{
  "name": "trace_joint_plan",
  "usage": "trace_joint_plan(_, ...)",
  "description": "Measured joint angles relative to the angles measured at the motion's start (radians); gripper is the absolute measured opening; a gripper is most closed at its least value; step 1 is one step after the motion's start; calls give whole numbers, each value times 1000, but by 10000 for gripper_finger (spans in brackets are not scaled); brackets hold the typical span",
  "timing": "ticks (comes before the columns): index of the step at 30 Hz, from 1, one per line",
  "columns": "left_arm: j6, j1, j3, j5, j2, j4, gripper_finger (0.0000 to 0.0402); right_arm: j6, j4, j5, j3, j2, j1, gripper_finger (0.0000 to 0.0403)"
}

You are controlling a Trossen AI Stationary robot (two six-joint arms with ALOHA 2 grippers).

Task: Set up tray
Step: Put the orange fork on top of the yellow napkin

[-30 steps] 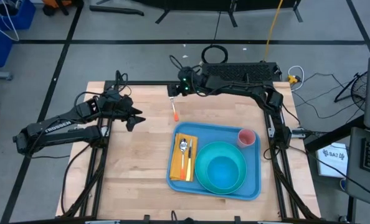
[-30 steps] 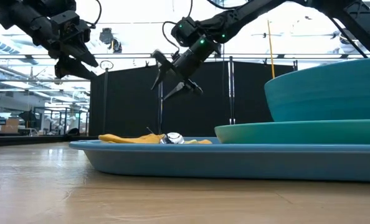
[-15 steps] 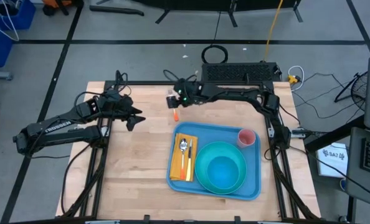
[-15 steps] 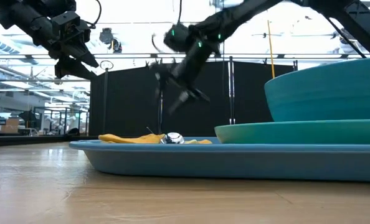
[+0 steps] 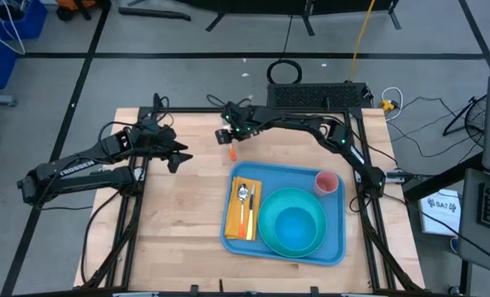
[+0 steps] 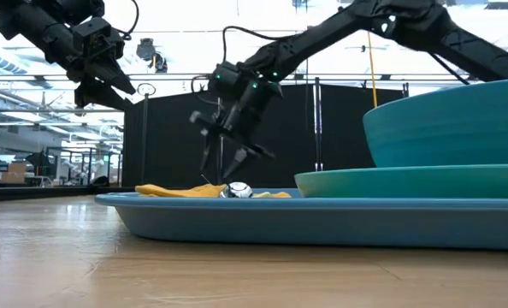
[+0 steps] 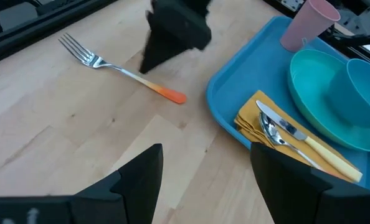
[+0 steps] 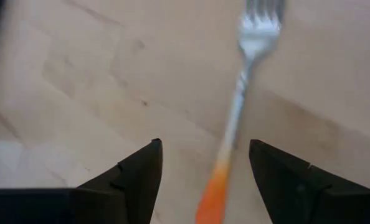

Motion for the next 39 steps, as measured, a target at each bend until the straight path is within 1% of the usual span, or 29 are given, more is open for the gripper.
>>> trace_joint_plan(2,-3,0,0,0,0,-1,246,-30,-47,-7,62,33,-5,225)
trace_joint_plan(4,-3,0,0,0,0,-4,246,-57,-85,15,115,65,-5,217)
trace_joint_plan(7,-18,0,0,7,0,-7,246,-83,-114,35,163,91,-5,203)
trace_joint_plan(12,-19,-1,0,7,0,-6,246,-88,-148,33,166,94,-11,198)
trace_joint_plan(27,-13,-1,0,2,0,-6,246,-103,-66,33,165,98,-38,202)
trace_joint_plan(39,-10,-1,0,-1,0,-5,246,-121,-72,35,165,114,-35,202)
